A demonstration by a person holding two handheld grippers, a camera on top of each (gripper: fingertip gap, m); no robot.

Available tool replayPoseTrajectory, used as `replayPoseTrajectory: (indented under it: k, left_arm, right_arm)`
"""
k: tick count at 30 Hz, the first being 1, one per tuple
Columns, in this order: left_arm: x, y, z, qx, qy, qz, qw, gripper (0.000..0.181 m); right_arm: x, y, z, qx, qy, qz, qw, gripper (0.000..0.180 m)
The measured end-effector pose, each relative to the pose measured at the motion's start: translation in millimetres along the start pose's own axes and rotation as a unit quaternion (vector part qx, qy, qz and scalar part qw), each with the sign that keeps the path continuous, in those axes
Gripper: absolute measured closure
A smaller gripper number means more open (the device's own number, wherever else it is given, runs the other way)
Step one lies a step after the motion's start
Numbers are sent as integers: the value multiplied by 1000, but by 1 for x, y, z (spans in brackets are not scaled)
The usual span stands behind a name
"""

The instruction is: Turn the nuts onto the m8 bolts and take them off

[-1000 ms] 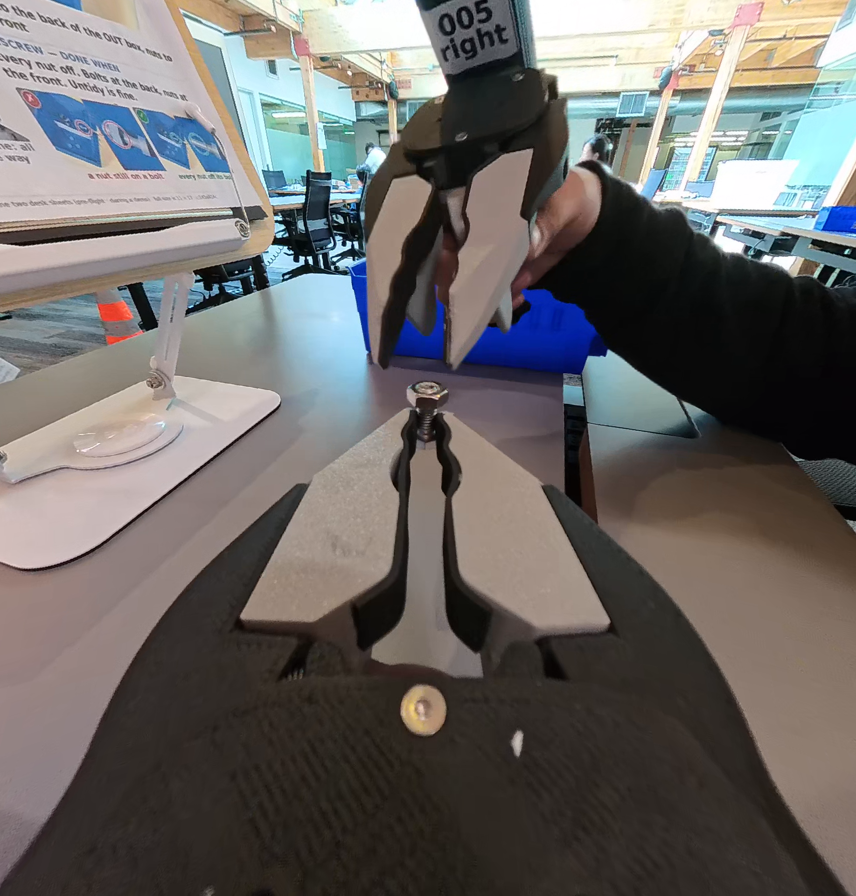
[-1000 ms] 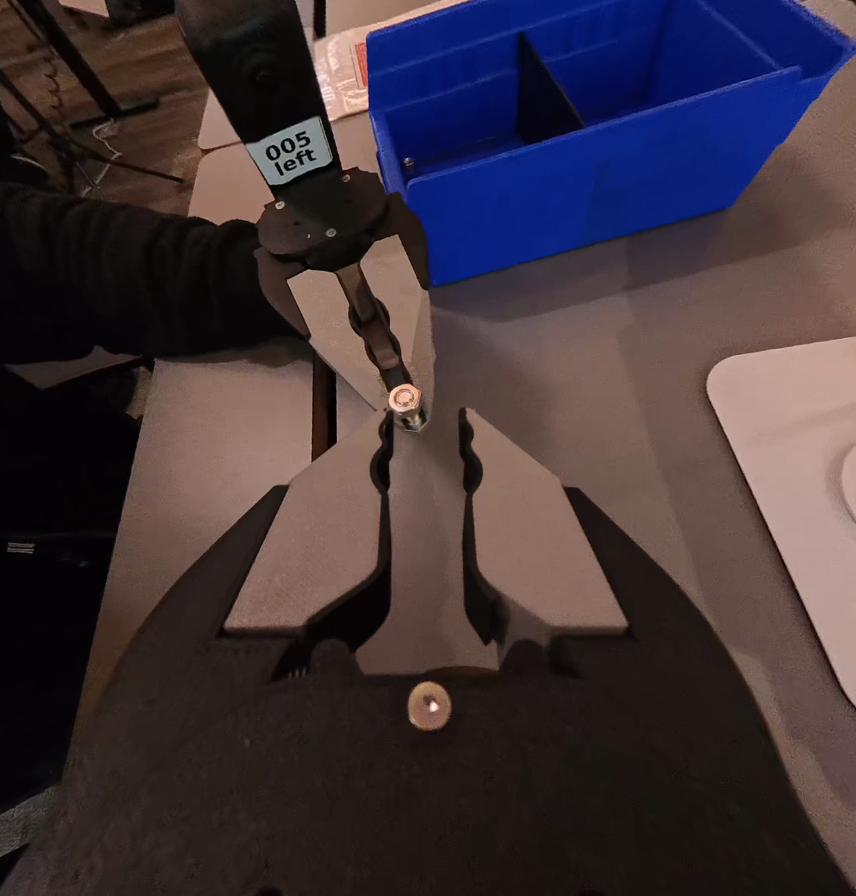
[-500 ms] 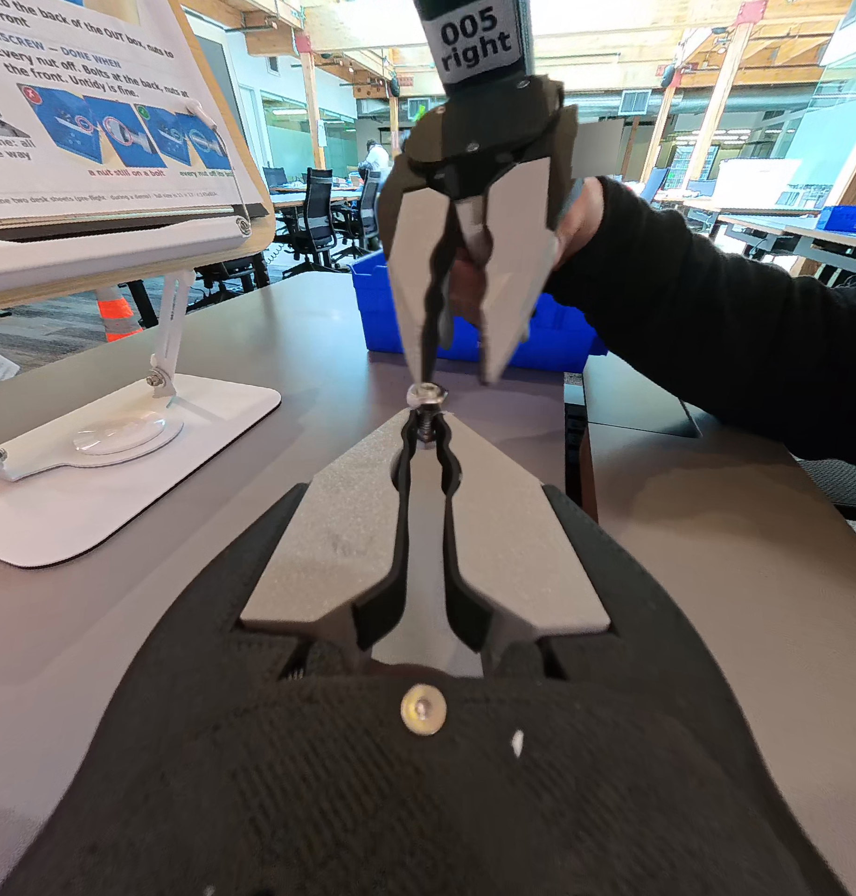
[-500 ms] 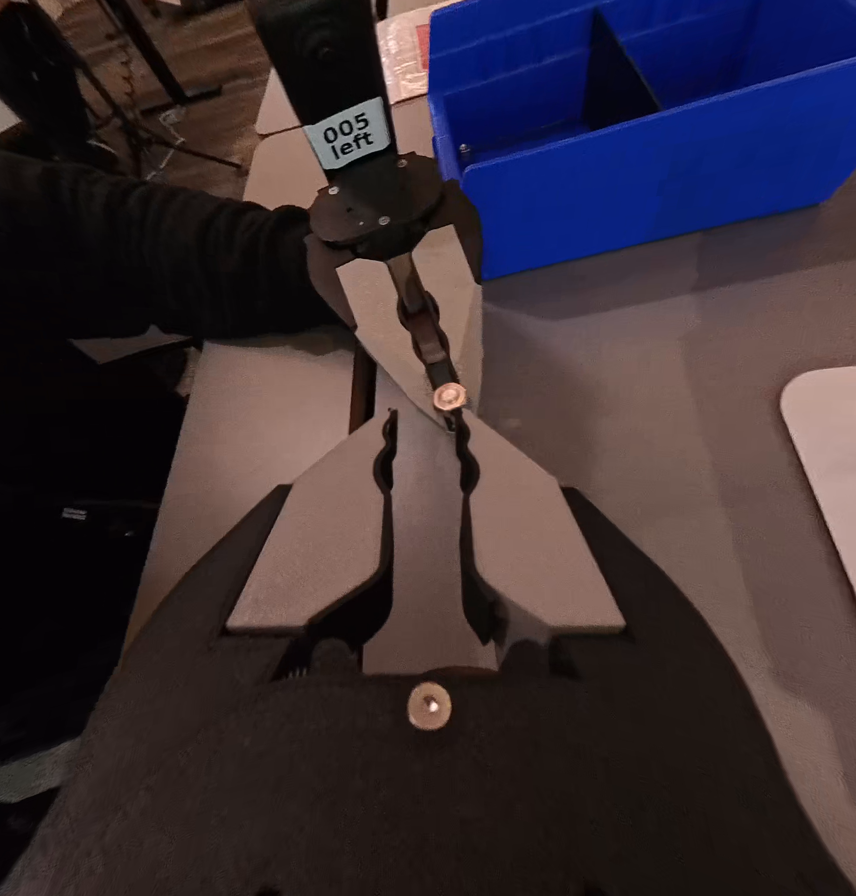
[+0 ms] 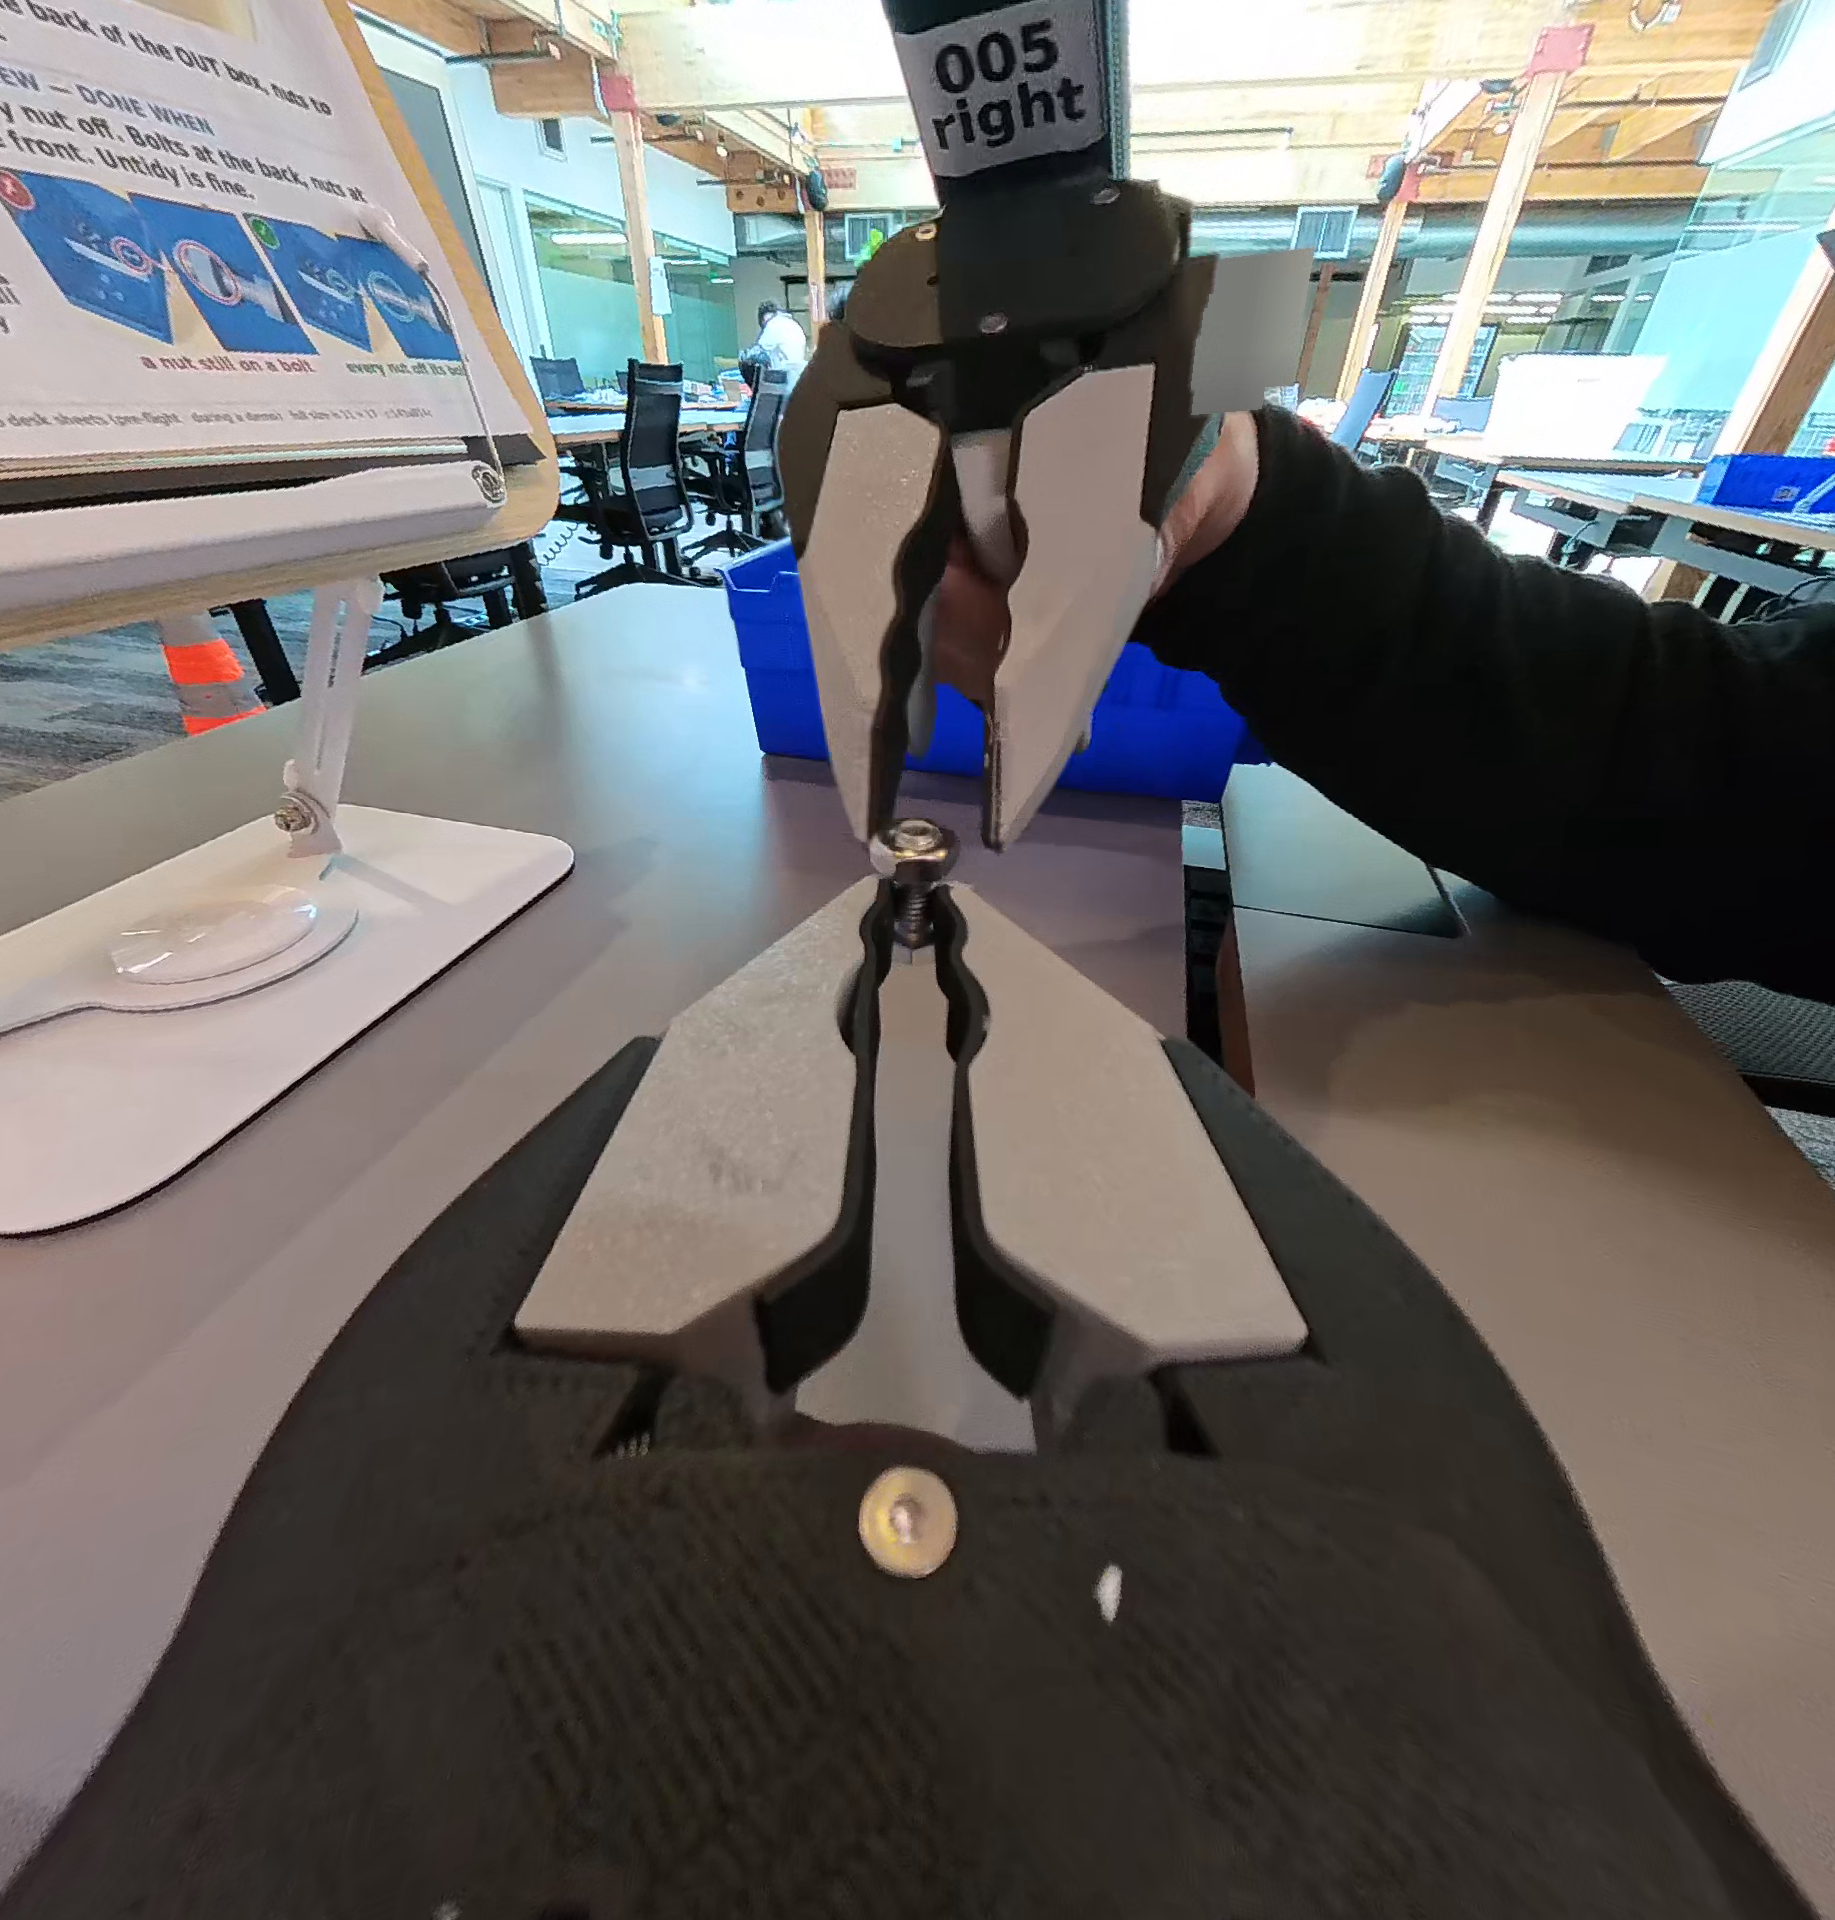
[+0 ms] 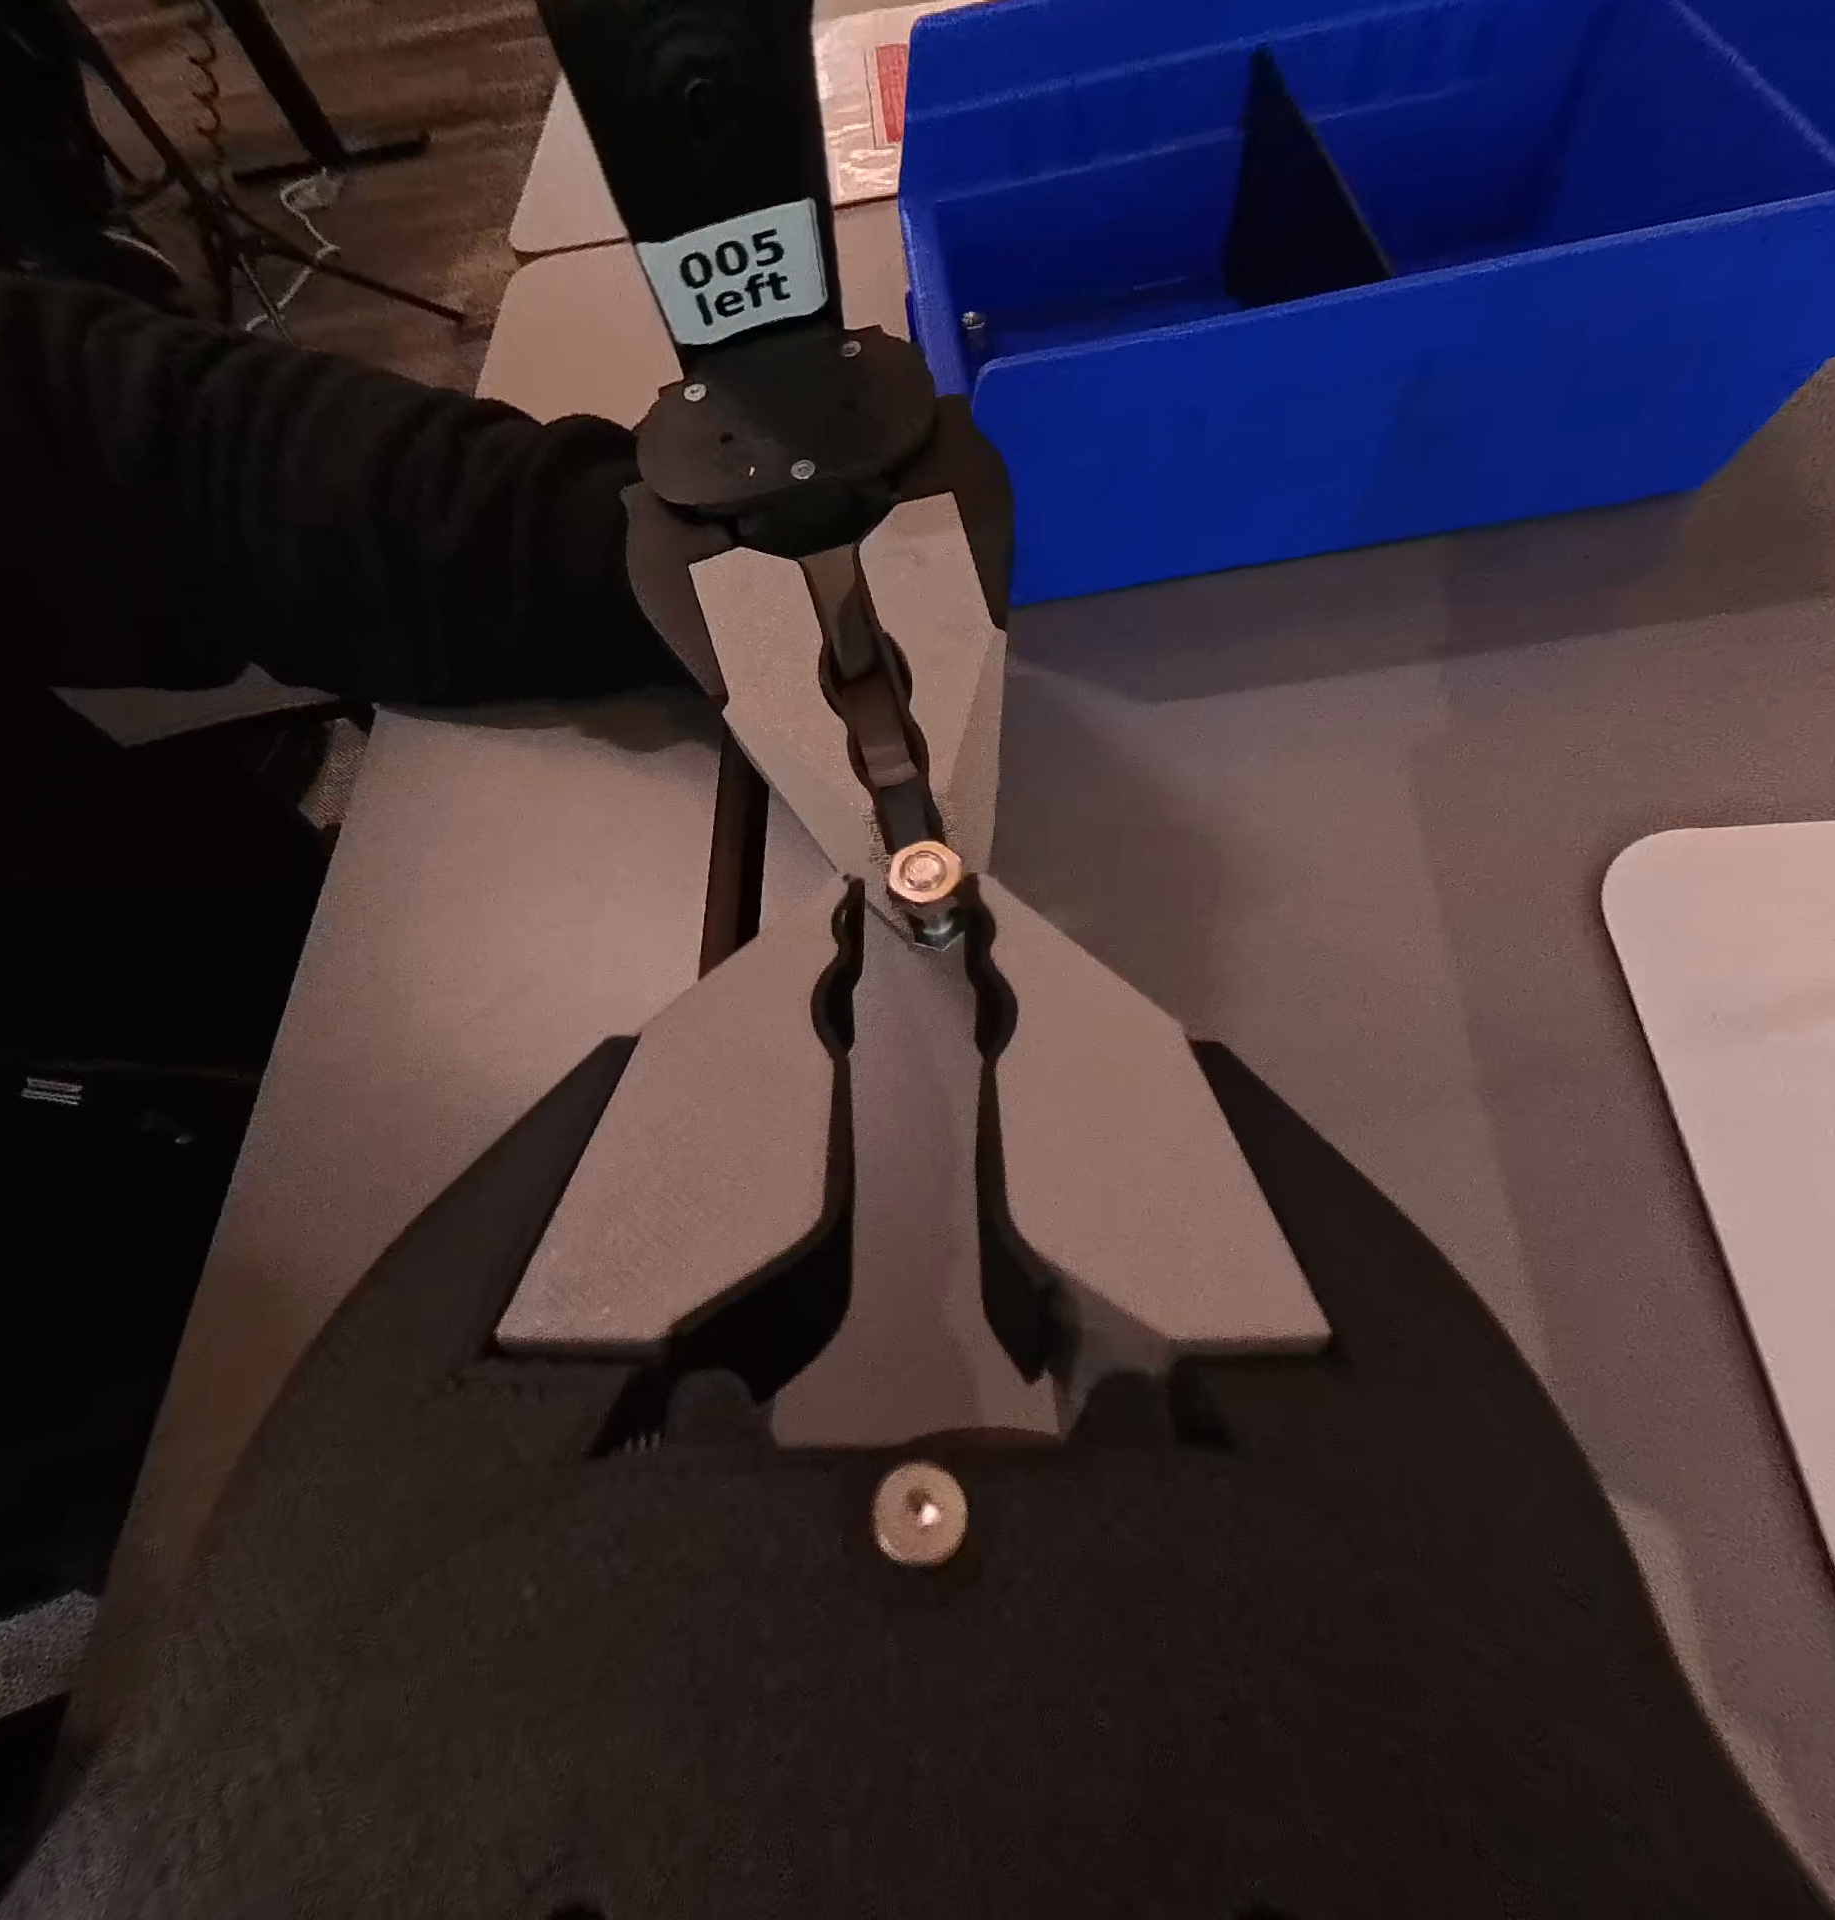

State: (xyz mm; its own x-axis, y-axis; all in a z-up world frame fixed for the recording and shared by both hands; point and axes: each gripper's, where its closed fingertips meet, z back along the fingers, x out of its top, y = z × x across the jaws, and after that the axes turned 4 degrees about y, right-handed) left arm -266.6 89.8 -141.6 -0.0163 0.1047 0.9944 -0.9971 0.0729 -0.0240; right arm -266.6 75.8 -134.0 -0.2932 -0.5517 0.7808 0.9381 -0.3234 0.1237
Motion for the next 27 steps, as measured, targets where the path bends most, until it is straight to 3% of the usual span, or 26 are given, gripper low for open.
replayPoseTrajectory:
  k: [17,22,27]
  left_arm:
    - [7,2,2,-7,-29,31,999,176]
    - [8,9,4,-4,-36,59,998,158]
    - [8,8,5,-13,-37,68,997,153]
  right_arm:
    - [6,-4,1,23,-35,-35,998,169]
    - [8,-4,4,28,-44,-39,998,169]
    - [9,-5,5,25,-45,-41,998,169]
